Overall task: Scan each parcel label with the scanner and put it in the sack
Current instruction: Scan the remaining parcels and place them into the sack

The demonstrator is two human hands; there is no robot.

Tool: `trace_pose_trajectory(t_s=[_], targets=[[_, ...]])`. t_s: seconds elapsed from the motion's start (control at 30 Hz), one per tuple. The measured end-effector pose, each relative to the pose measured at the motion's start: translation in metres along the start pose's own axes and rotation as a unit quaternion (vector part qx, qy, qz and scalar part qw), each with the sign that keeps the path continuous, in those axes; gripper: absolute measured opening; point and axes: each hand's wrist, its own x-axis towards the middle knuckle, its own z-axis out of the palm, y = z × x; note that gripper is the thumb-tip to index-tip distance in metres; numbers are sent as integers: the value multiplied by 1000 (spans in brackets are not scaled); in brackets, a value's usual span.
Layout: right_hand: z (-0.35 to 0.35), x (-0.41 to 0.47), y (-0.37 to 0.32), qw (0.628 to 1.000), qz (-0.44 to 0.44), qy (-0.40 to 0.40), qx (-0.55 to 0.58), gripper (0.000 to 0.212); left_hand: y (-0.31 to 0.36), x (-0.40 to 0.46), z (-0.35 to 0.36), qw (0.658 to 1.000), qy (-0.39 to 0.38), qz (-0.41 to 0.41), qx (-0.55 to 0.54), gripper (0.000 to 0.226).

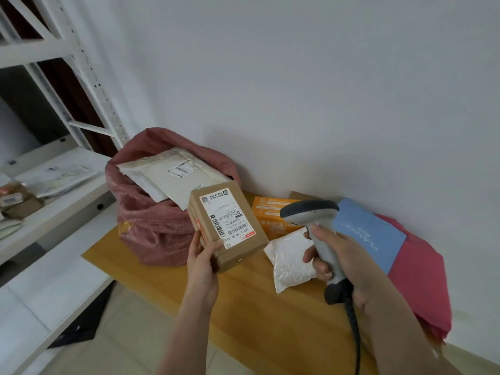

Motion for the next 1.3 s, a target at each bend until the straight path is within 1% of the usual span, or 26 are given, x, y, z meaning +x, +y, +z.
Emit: trace_pose_trajectory(t_s=[0.07, 0.13, 0.2, 0.3, 0.4, 0.5, 0.53, 0.57, 0.63, 0.67, 0.73, 0.83, 0.9, 0.97, 1.03, 1.1, 1.13, 1.23, 1.3], targets=[[10, 8, 3, 1000, -1, -6, 1, 50, 10, 5, -6, 1000, 8, 7, -3, 81], [19, 17, 7, 1000, 5, -5, -5, 45, 23, 15, -14, 1000, 20, 12, -16, 78], [29, 27, 8, 1000, 10, 4, -9, 42, 37, 32, -20, 999, 34, 15, -20, 71], [49, 47, 6, 1000, 10, 26, 10, 43, 63, 63, -27, 999, 24, 8, -32, 63], [76, 71, 2, 999, 5, 44, 24, 41, 97, 100, -32, 998, 11, 47, -26, 67], [105, 94, 0, 998, -9, 53, 20, 43, 131, 145, -37, 997, 21, 70, -11, 66], [113, 100, 2, 998, -10, 56, 13, 45, 139, 161, -37, 997, 33, 66, 1, 64], [120, 106, 3, 998, -8, 58, 5, 47, 146, 177, -38, 996, 62, 59, 39, 64], [129, 112, 7, 998, -10, 56, -2, 50, 151, 205, -40, 973, 129, 62, 179, 64], [133, 116, 9, 998, -14, 59, 3, 52, 150, 216, -42, 962, 130, 76, 226, 62], [136, 121, 11, 997, -18, 69, 9, 54, 144, 230, -43, 954, 91, 93, 269, 60], [138, 126, 13, 995, -11, 98, 7, 52, 130, 239, -47, 944, 63, 100, 309, 60], [139, 129, 13, 994, -10, 111, 14, 57, 125, 241, -50, 948, 30, 103, 301, 61], [141, 131, 13, 993, -8, 119, 23, 58, 124, 241, -51, 960, -5, 80, 267, 62], [141, 132, 12, 992, -6, 122, 25, 56, 124, 239, -49, 969, -15, 71, 237, 62], [142, 132, 11, 992, -7, 121, 26, 57, 125, 238, -45, 966, 9, 87, 245, 61], [141, 131, 11, 992, -6, 120, 29, 57, 125, 236, -43, 957, 38, 98, 270, 58], [133, 125, 11, 991, 3, 129, 30, 52, 123, 226, -33, 917, 134, 127, 354, 50], [126, 119, 11, 990, 15, 135, 23, 51, 122, 213, -23, 899, 165, 163, 371, 43]])
